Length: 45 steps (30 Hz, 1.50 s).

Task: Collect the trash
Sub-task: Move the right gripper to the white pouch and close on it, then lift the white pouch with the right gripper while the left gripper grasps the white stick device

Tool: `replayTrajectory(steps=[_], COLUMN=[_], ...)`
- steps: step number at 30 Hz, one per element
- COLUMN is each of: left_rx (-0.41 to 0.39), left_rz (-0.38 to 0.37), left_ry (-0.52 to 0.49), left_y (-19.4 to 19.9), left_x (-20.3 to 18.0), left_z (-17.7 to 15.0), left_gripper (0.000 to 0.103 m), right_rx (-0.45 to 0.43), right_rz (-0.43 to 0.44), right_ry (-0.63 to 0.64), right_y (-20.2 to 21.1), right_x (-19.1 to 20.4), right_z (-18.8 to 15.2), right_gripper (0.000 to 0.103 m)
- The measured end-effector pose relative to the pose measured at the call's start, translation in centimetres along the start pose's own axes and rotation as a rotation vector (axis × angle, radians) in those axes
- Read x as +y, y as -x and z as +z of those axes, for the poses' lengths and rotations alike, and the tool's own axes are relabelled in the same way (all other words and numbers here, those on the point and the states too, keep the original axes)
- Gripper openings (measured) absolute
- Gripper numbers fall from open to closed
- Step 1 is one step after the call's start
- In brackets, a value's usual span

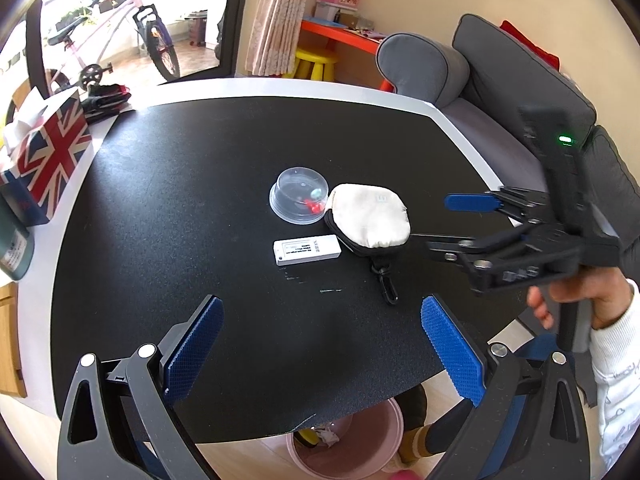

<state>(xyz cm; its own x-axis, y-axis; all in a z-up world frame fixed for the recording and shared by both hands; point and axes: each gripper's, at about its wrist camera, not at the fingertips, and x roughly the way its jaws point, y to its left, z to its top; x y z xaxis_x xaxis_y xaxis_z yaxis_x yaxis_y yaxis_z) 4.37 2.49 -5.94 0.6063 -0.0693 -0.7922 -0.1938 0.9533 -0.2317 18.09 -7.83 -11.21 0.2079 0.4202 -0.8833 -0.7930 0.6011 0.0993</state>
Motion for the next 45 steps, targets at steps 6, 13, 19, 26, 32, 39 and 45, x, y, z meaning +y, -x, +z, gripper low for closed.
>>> replayTrajectory(steps=[6,13,19,26,32,39,45], left_rx=[0.009,0.019,0.027,0.026,0.022,0.018,0.033], left_rz=[-0.004,-0.012,-0.015,-0.016,-0.014,-0.004,0.012], left_ry=[0.011,0.026,0.039,0.045,0.038,0.022,0.014], left_y=[-0.2,-0.6,-0.7,-0.8,-0.8,-1.4,-2.6], left_x=[0.3,0.5,0.9,1.1,1.0,0.5,0.1], left_z=[-0.3,-0.8,-1.1,-1.2,-0.8,0.3,1.3], left_gripper=[0.095,0.095,0.095,0.095,0.095,0.095,0.095], right_rx=[0.071,0.11,0.104,0.076,0.047,0.017,-0.007], right_rz=[-0.017,-0.034,-0.053,-0.056,-0.044,-0.035,-0.036], right_ry=[0.038,0.067,0.091,0.101,0.08,0.028,-0.056], right_y=[-3.1,-5.1,-6.0,-5.5,-4.6,-2.2,0.5], right_x=[0.5,1.0,1.4,1.4,1.1,0.2,-1.4], right_z=[1.0,1.6,1.8,1.8,1.6,1.0,0.0], right_gripper=[0.096,0.096,0.096,0.082,0.08,0.08,0.08])
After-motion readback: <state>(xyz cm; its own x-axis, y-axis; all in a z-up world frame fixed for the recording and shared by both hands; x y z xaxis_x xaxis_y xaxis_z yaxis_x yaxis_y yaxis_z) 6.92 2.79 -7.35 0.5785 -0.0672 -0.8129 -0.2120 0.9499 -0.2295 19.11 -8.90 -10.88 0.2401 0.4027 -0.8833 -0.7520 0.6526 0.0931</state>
